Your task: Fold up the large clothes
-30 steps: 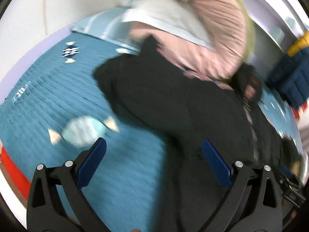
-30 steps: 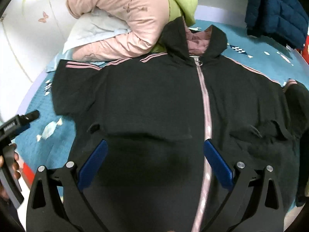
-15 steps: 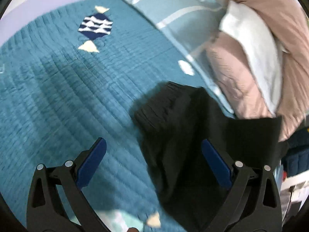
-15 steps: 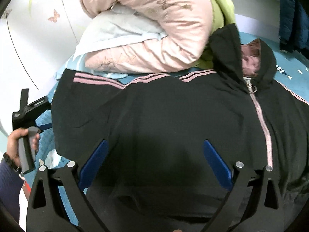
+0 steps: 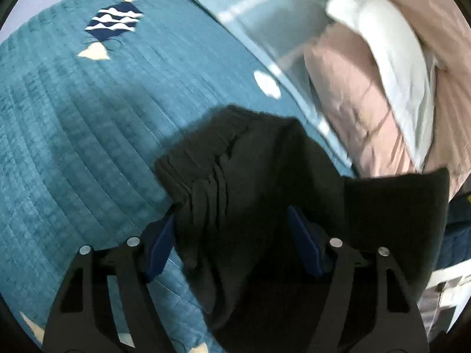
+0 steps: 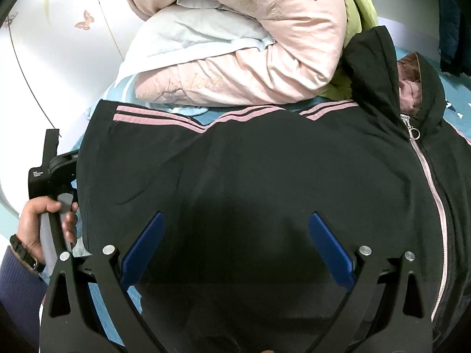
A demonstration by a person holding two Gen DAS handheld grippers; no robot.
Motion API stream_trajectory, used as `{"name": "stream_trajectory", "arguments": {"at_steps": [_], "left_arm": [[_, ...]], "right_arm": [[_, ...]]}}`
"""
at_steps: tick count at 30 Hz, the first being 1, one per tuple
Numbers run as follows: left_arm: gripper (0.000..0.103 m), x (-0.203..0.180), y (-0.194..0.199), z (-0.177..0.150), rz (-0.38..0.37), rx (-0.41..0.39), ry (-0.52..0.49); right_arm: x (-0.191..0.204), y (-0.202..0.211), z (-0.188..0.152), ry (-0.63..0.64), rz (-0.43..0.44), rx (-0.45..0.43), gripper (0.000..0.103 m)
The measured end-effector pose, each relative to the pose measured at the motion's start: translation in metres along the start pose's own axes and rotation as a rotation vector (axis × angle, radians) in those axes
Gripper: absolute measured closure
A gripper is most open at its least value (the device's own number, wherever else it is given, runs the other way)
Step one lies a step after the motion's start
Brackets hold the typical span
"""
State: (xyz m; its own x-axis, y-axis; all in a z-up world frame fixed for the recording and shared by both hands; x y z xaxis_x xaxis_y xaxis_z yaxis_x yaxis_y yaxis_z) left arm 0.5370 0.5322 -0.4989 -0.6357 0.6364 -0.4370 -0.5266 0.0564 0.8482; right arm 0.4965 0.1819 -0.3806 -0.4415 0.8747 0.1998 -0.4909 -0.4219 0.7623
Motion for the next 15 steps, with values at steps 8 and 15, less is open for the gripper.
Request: {"name": "stream_trajectory", "arguments": {"at_steps": [8,15], "left_arm": [[0.087,-0.002,0.034,-0.006,-0.152,-0.079,-0.065],[0.087,0.014,0.154,-0.018,-0.235,-0.307,-0.08]], "right_arm": [[0.007,-0.021,0.006,-0.023,0.035,0.021,0.021],[0.013,-0.038,0.0,-0.092,0.138,0.089,0.074]]}}
Point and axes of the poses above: each gripper's, at about its wrist camera, not at the fingertips, and y roughly against the way its jaws point, x to its left, z to its top, the point moved 7 cm from there along -y, roughly the way its jaws point, and after that the axes turned 5 degrees about y, right-handed, at the moved point
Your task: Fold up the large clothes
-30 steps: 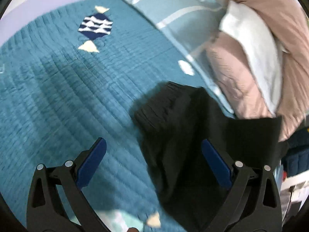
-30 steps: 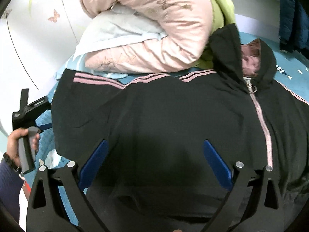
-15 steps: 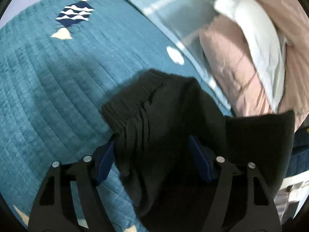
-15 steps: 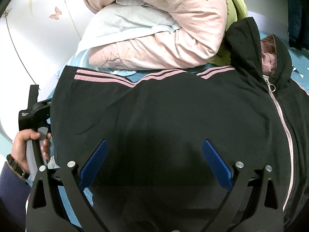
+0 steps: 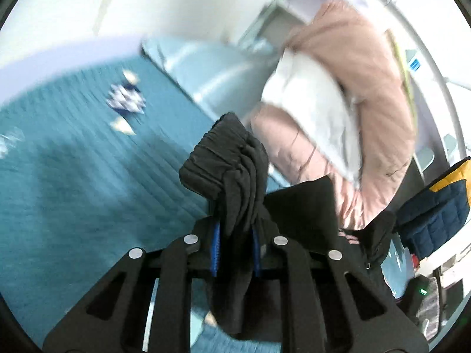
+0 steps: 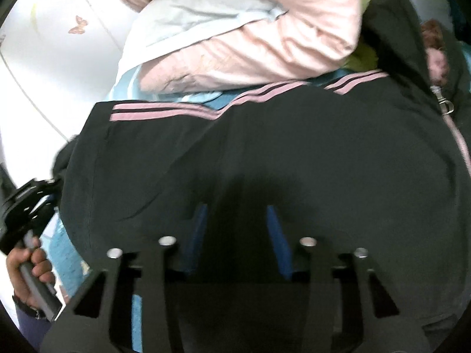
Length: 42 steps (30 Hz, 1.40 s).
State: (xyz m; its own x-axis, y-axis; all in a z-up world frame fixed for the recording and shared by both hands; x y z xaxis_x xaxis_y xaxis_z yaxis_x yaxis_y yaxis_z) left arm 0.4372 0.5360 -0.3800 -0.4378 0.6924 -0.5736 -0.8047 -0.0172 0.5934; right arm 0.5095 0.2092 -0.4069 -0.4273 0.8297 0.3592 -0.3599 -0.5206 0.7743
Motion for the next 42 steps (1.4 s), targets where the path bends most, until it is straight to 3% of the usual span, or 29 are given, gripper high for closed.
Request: {"name": "stream_trajectory", "arguments": {"at_steps": [3,5,7,11,14,16,19,23,28,32,34,37,42], "left_arm": [[0.087,-0.01,0.047,0.01,-0.018,-0.063,-0.028],[0.087,-0.024,0.083,0.016,-0.057,-0.112,-0.064],[0.087,-0.047,0.096,0.016,-0.1,-0.113,-0.102],[0.087,-0.108,0.099,-0.007,-0.131,-0.114,-0.265],[0.087,-0.145,0.087,-0.022,-0.187,-0.078,-0.272],[0.087,-0.178,0.071,-0.037,-0.205,-0.045,-0.295],[0.087,-0.231,0.049,-0.068,-0.263,0.002,-0.341],[0.087,-0.293,0.012,-0.125,-0.323,0.086,-0.387],[0.087,-0.364,-0.041,-0.222,-0.385,0.25,-0.424],[0.087,-0.389,-0.096,-0.297,-0.321,0.359,-0.486],[0.087,-0.387,-0.131,-0.337,-0.244,0.442,-0.506],[0.086,-0.378,-0.16,-0.381,-0.126,0.501,-0.634],[0.079,-0.369,-0.17,-0.384,-0.108,0.532,-0.595]], "right_arm": [[0.011,-0.012,-0.002,0.012,0.029,0.033,0.082],[0.02,-0.028,-0.006,0.008,0.066,0.085,0.082],[0.027,-0.044,-0.012,0.005,0.079,0.124,0.082],[0.027,-0.064,-0.017,-0.006,0.038,0.165,0.082],[0.025,-0.05,-0.012,-0.024,0.096,0.153,0.083],[0.014,-0.027,-0.007,-0.05,0.124,0.111,0.082],[-0.02,0.025,-0.004,-0.043,0.084,0.029,0.08],[-0.101,0.1,-0.017,-0.031,-0.066,-0.031,0.08],[-0.203,0.188,-0.057,-0.037,-0.282,-0.055,0.08],[-0.278,0.256,-0.088,-0.066,-0.452,-0.073,0.08],[-0.304,0.279,-0.093,-0.098,-0.495,-0.088,0.08],[-0.344,0.328,-0.102,-0.166,-0.562,-0.13,0.079],[-0.377,0.396,-0.084,-0.231,-0.604,-0.244,0.066]]}}
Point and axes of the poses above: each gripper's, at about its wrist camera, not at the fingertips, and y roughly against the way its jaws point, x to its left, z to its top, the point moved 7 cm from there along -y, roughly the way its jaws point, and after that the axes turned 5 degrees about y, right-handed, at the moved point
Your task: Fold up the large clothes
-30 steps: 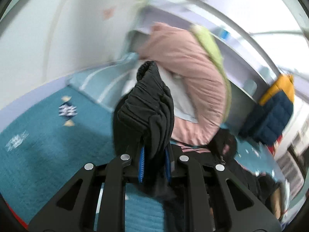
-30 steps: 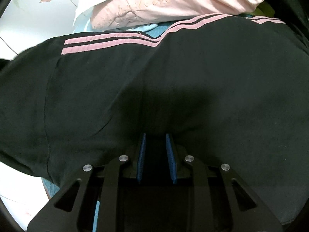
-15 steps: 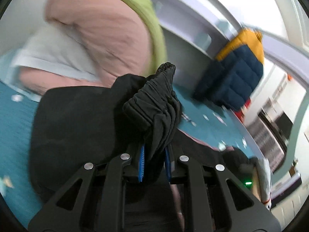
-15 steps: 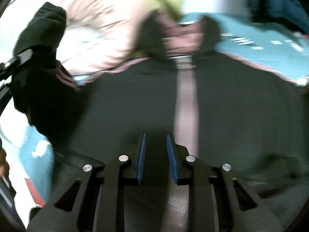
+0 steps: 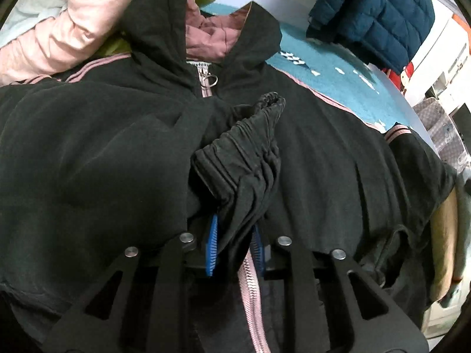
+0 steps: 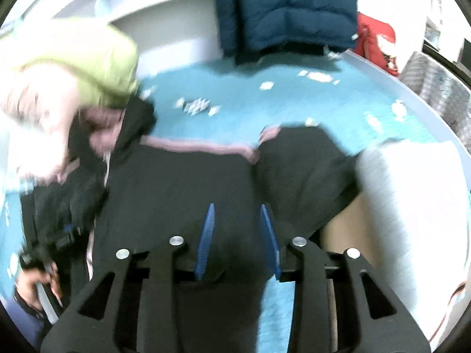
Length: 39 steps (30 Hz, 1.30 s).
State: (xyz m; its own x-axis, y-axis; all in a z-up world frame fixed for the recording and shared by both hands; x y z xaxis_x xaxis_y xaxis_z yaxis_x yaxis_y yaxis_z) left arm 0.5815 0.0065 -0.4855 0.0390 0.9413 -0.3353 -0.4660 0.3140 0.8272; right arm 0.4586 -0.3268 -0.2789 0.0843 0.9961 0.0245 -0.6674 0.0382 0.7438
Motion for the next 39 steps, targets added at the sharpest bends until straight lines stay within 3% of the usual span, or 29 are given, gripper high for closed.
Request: {"name": "stream_trajectory", "arguments": {"at_steps": [2,3,4,6,7,10,15,19,22,23,25,28,31,39], "left_arm": [[0.058,-0.007,0.005,0.006,-0.068,0.007,0.025],[0.042,-0.017,0.007,0.007,-0.102,0.008,0.029],[0.034,-0.024,0.009,0.007,-0.122,0.012,0.022],[0.032,-0.039,0.009,0.005,-0.121,0.015,-0.027],[0.026,-0.045,0.008,0.004,-0.118,0.018,-0.049],[0.02,-0.061,0.009,-0.003,-0.075,-0.002,-0.112],[0.017,-0.071,0.008,-0.018,0.064,0.002,-0.219],[0.014,-0.083,0.01,-0.03,0.063,0.001,-0.27],[0.013,-0.088,0.012,-0.033,0.061,-0.004,-0.29],[0.013,-0.088,0.011,-0.033,0.062,-0.003,-0.292],[0.013,-0.088,0.009,-0.032,0.068,0.011,-0.289],[0.013,-0.088,0.012,-0.031,0.063,0.005,-0.276],[0.013,-0.089,0.013,-0.032,0.068,0.003,-0.291],[0.013,-0.092,0.009,-0.032,0.092,-0.001,-0.29]], "right_arm": [[-0.016,0.012,0.018,-0.038,-0.021,-0.029,0.057],[-0.025,0.017,0.03,-0.061,-0.031,-0.047,0.055],[-0.03,0.018,0.037,-0.079,-0.039,-0.052,0.053],[-0.05,0.011,0.054,-0.181,-0.035,-0.004,0.049],[-0.061,0.005,0.058,-0.23,-0.019,0.022,0.049],[-0.087,-0.017,0.05,-0.389,0.01,0.153,0.049],[-0.076,-0.018,0.025,-0.38,0.022,0.223,0.048],[-0.068,-0.011,0.039,-0.409,0.144,0.167,0.049],[-0.102,0.004,0.075,-0.383,-0.026,0.095,0.039],[-0.118,-0.002,0.08,-0.391,-0.085,0.145,0.03],[-0.138,-0.023,0.077,-0.408,-0.118,0.298,0.03],[-0.163,-0.039,0.076,-0.384,-0.196,0.393,0.03],[-0.184,-0.043,0.062,-0.52,-0.158,0.468,0.03],[-0.205,-0.074,0.054,-0.638,-0.119,0.483,0.03]]}}
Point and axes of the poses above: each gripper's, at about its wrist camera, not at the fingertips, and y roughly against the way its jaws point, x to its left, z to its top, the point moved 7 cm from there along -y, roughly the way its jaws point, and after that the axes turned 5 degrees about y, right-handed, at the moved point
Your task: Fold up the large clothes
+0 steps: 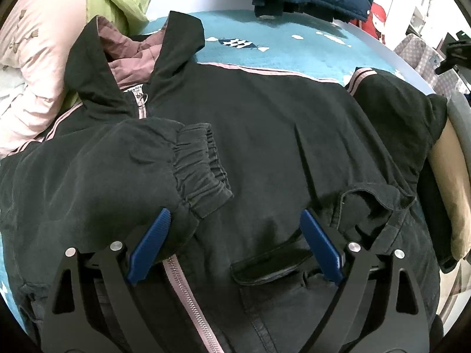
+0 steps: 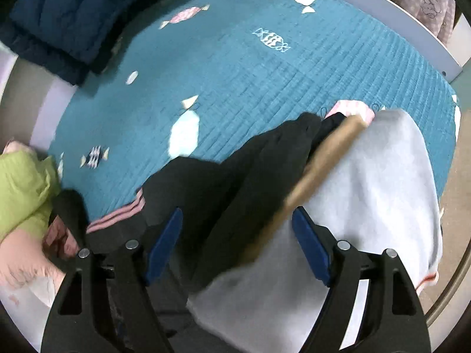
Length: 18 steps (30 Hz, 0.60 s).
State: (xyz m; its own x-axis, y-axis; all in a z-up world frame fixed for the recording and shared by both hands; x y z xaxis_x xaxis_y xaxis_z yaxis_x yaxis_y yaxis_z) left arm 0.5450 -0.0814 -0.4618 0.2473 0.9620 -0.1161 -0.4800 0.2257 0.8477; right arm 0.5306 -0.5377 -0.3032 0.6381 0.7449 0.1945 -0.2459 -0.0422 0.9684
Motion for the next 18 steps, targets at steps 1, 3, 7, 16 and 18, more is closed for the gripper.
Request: {"name": "stream_trajectory", "arguments": {"at_steps": [1,3,7,16,18], "left_arm": [[0.012,0.0,-0.001,0.0,0.002,0.001,-0.003],[0.012,0.0,-0.004,-0.002,0.009,0.007,-0.009],[0.011,-0.001,-0.008,-0.005,0.02,0.009,-0.014],[0.011,0.0,0.021,0.007,-0.194,-0.046,0.111],[0.011,0.003,0.034,0.013,-0.238,-0.062,0.156]], "right_arm": [[-0.003,-0.004,0.003,-0.026,-0.001,0.009,0.03],[-0.01,-0.019,0.014,-0.077,0.002,0.013,0.031],[-0.016,-0.039,0.024,-0.077,-0.014,0.0,0.05],[0.012,0.029,0.008,0.098,0.168,-0.437,0.093],[0.048,0.061,-0.015,0.176,0.236,-0.552,0.093]]}}
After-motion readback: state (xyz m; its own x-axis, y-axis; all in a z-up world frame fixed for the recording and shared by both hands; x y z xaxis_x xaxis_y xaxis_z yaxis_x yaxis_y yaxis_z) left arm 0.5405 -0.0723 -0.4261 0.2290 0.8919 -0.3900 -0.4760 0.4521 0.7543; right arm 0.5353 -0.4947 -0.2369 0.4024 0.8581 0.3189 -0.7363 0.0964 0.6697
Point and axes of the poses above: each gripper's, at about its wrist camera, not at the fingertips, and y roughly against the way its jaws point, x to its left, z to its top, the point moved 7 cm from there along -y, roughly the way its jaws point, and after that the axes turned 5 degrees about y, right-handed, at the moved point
